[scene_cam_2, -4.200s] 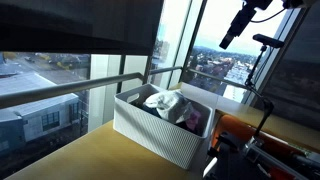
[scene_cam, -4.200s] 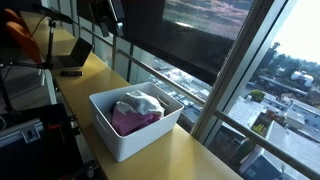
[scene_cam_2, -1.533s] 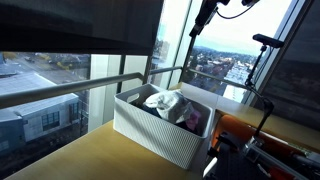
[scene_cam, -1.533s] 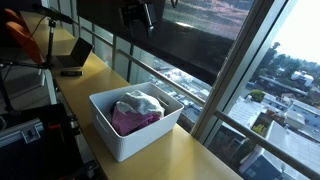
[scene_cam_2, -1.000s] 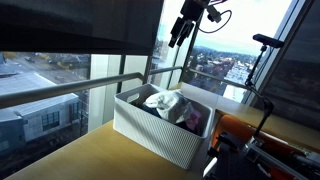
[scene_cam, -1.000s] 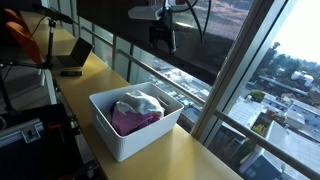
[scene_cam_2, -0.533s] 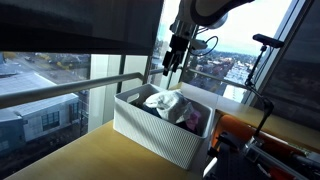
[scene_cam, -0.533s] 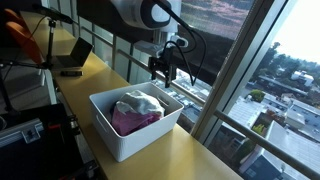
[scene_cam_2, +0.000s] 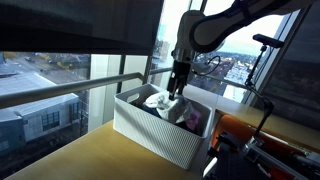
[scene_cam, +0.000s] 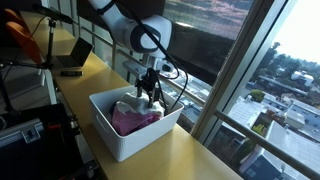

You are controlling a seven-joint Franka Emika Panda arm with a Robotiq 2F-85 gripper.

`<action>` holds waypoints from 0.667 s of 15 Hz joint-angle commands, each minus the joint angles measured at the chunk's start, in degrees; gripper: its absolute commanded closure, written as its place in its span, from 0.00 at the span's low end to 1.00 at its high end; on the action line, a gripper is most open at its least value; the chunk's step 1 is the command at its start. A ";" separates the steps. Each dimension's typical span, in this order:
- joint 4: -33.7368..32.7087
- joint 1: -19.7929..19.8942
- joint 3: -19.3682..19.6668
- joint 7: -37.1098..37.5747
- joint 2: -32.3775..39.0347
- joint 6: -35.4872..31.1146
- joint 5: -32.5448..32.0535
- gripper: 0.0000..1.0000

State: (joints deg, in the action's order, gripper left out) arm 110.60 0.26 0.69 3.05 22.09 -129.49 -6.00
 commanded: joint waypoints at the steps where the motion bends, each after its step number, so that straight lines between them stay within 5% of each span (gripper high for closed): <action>1: 4.23 -0.70 -0.49 0.36 1.71 -7.39 1.39 0.00; 5: 6.53 -0.06 0.09 -1.22 6.13 -16.15 1.33 0.00; 6: 6.77 0.19 0.25 -1.35 7.09 -17.40 1.43 0.25; 10: 8.20 0.58 -0.52 -1.91 5.67 -18.49 2.48 0.50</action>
State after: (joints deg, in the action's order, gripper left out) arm 117.48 0.51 0.91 2.75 29.05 -146.86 -5.30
